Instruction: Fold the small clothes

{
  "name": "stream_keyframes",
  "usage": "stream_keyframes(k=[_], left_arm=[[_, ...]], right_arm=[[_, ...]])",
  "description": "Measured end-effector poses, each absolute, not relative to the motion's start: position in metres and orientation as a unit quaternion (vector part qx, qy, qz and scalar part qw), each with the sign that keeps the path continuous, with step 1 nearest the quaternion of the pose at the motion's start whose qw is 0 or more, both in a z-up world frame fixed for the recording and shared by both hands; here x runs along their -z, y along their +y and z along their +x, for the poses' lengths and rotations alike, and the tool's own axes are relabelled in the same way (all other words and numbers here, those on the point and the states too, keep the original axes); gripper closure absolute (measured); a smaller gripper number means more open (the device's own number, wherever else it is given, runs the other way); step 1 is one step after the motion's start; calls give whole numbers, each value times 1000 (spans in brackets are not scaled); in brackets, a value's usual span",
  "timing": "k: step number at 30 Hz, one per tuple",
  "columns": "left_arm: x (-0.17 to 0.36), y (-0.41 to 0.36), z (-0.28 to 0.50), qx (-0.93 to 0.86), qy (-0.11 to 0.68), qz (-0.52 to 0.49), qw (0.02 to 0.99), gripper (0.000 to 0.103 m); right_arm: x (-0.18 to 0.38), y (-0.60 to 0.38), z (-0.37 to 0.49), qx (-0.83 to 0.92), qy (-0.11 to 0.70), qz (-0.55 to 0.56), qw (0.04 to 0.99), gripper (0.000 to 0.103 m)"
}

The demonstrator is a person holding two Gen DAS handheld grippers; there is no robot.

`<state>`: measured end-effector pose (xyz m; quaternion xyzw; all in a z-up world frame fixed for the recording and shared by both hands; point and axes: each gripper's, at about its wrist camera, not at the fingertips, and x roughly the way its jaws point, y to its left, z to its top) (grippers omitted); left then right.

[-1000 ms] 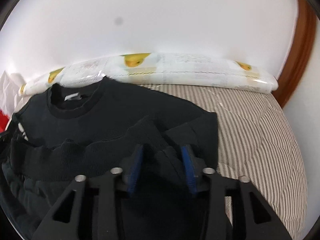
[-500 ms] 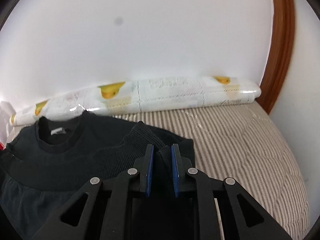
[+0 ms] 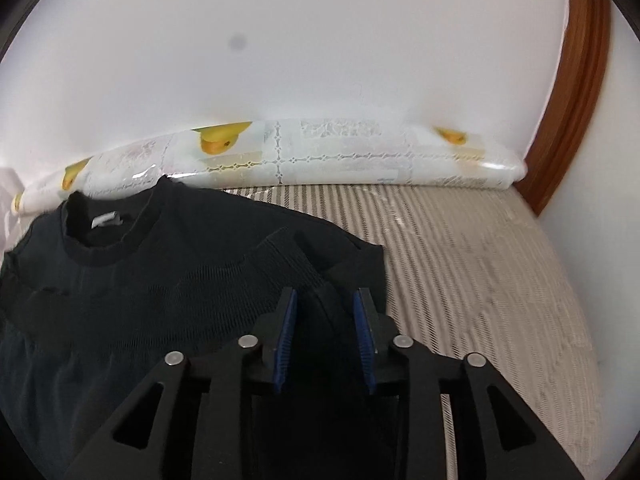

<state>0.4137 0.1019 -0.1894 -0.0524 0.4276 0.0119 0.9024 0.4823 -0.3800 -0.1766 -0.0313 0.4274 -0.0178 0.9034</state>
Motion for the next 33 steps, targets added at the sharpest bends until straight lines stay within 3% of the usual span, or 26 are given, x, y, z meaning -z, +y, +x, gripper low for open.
stream_keyframes(k=[2,10,22,33], left_arm=[[187,100,406,-11,429,-53,902,66],[171,92,343,-9,427,-49,903,44],[150,77,232,-8,406,-46,913,37],[181,128,206,-14,425,-115,898,37]], right_arm=[[172,-381,466,16,427,-41,903,66],[161,-406,387,21,436,-32,899,56],[157,-428,275,17,439,-6,898,55],[159,-435,261,18,438,12,899,48]])
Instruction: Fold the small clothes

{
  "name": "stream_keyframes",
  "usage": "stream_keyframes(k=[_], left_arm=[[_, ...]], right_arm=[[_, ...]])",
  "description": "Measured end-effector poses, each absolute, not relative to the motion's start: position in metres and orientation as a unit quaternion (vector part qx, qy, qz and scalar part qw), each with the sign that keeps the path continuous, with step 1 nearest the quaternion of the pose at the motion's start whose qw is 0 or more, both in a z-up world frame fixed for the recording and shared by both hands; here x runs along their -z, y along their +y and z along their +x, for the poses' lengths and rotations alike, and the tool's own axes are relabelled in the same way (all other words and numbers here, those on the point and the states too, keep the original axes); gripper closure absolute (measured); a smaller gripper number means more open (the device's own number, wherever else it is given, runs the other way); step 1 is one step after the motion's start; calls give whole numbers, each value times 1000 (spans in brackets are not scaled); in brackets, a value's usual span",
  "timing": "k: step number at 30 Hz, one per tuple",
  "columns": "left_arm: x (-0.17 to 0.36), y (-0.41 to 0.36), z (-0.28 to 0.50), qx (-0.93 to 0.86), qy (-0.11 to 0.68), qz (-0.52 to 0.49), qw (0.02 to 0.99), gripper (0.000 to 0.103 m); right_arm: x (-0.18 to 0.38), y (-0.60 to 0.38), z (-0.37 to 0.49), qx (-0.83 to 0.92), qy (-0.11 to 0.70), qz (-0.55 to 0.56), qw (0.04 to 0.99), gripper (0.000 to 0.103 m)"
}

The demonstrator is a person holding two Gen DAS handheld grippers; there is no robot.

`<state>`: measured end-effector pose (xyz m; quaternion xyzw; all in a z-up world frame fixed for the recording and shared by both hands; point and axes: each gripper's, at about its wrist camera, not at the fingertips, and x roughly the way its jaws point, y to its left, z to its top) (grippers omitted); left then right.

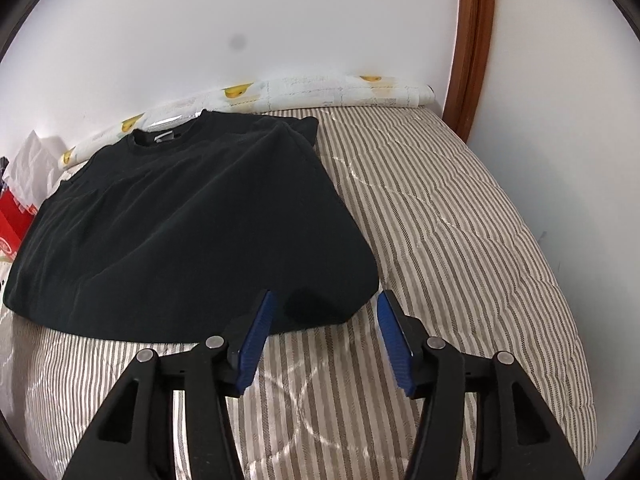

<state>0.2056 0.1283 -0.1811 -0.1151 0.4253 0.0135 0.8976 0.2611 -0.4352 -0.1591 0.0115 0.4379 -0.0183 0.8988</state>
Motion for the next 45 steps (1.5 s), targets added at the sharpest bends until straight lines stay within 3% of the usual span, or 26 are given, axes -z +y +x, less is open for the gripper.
stream_keyframes(k=[15,18,20,21,22,23,26,45], left_arm=[[215,148,237,-16,435,-137,890,39],[216,146,235,-14,435,-136,890,46],[217,146,234,-11,437,-135,889,55],[216,145,233,-10,438,-135,889,58],[215,145,232,-6,438,-138,888,69],[215,146,231,4,439,-144,887,77],[211,145,226,11,434,-140,890,83],[196,130,137,36,430,-136,892,87]], right_arm=[[188,-446,301,19,453,49,890,47],[194,-446,304,14,458,63,886,47],[196,-448,304,7,460,75,885,52],[197,-450,303,0,459,87,884,61],[198,-451,302,-11,458,97,884,74],[197,-450,301,-24,454,103,885,78],[193,-447,295,-20,442,93,892,84],[168,-469,198,-6,436,81,896,86]])
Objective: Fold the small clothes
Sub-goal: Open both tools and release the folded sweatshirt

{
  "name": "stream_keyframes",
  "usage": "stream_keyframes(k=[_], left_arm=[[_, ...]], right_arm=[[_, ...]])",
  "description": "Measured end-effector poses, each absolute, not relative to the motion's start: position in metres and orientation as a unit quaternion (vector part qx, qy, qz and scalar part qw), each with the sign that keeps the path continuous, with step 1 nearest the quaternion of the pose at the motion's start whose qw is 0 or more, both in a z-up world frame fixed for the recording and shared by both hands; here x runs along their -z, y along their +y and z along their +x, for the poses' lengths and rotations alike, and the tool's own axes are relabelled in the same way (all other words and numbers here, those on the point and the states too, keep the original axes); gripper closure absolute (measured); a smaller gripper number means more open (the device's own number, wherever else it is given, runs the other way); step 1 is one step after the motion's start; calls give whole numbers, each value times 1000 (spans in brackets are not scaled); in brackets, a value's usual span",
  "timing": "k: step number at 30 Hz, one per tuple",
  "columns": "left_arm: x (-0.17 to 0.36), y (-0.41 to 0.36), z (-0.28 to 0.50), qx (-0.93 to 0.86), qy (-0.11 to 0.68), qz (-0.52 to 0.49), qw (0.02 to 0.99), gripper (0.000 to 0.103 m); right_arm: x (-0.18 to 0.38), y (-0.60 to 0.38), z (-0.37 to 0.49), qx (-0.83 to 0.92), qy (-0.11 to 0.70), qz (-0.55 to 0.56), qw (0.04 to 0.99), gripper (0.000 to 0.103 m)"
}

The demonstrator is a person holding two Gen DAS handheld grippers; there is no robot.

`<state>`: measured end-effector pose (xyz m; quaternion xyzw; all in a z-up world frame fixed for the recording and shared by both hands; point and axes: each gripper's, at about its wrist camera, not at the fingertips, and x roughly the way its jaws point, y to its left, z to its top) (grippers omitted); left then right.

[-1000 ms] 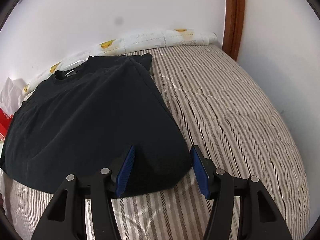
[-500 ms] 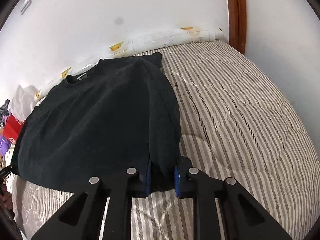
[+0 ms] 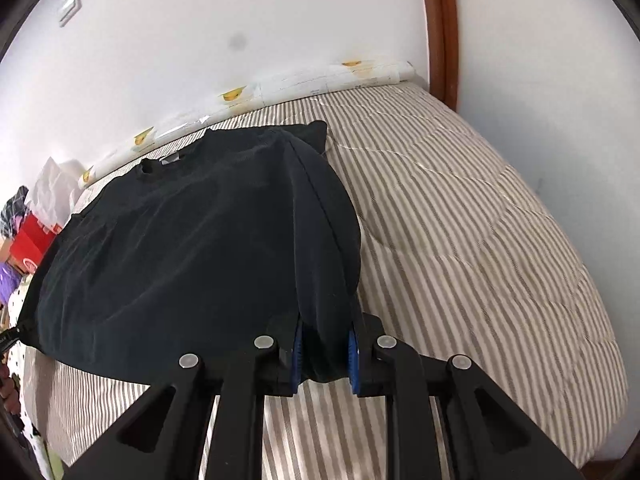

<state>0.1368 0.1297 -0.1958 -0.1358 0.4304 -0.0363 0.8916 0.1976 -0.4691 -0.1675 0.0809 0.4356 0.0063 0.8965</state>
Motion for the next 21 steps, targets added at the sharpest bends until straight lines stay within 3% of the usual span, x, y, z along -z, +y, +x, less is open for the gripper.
stream_keyframes(k=[8,12,16,18,21], left_arm=[[198,121,108,31,437,-120,891,86],[199,126,105,17,443,-133,886,82],[198,132,99,-1,451,-130,883,78],[199,135,94,-1,449,-139,882,75],[200,137,84,9,445,-161,881,61]], right_arm=[[174,-477,164,2,443,68,894,85],[175,-472,162,28,442,39,896,77],[162,-471,157,65,437,23,897,77],[150,-470,153,88,425,12,901,77],[130,-458,146,87,398,3,913,77]])
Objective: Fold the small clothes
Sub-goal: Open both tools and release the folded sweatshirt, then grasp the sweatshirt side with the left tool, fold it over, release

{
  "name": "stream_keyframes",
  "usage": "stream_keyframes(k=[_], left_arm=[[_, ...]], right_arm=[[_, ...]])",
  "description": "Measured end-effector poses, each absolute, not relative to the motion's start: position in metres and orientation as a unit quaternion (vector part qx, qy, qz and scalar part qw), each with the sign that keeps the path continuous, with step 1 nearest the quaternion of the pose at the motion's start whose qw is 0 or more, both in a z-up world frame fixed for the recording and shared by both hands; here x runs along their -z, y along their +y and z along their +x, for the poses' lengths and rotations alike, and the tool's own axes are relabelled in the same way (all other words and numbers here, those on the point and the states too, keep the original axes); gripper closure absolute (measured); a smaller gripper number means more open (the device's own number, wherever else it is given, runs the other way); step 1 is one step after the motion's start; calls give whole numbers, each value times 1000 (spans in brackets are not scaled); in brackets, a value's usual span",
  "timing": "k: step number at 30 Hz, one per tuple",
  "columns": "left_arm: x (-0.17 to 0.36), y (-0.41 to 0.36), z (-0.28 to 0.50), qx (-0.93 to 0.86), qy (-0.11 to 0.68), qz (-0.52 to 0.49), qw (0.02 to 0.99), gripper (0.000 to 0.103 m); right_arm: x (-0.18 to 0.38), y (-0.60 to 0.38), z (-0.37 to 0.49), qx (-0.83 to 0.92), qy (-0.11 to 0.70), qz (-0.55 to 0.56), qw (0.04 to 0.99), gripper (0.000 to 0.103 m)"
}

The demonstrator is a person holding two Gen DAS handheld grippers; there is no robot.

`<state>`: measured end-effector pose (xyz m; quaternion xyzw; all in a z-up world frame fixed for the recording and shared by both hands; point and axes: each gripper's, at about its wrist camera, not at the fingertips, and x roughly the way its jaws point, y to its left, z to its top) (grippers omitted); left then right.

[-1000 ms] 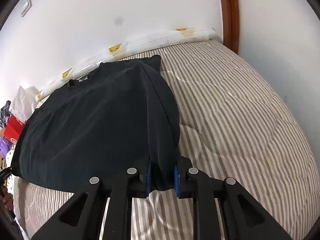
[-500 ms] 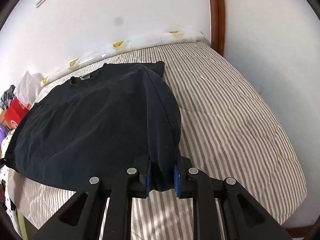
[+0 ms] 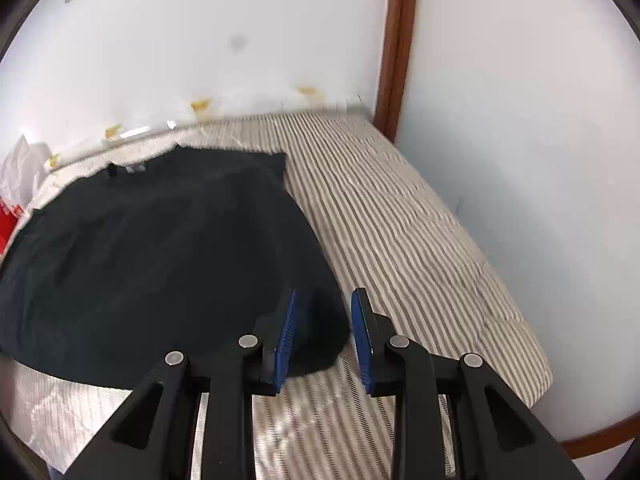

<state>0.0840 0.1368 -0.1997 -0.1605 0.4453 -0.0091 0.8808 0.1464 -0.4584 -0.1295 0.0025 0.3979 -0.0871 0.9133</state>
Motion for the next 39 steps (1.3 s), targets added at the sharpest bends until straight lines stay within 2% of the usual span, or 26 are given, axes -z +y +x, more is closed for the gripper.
stream_keyframes(k=[2,5,16,25,31,39], left_arm=[[201,135,79,12,443,-166,881,52],[205,133,73,16,443,-172,880,49],[228,131,68,79,428,-268,860,48],[230,128,98,90,414,-303,853,48],[226,122,113,82,412,-294,858,51],[212,118,115,63,416,-264,868,73]], right_arm=[[118,-445,145,69,386,4,920,76],[112,-418,148,28,380,5,925,75],[150,-313,168,-87,410,-11,908,75],[168,-281,189,-107,430,-25,896,75],[180,-271,197,-110,449,-32,886,74],[185,-268,166,-112,434,-73,891,74]])
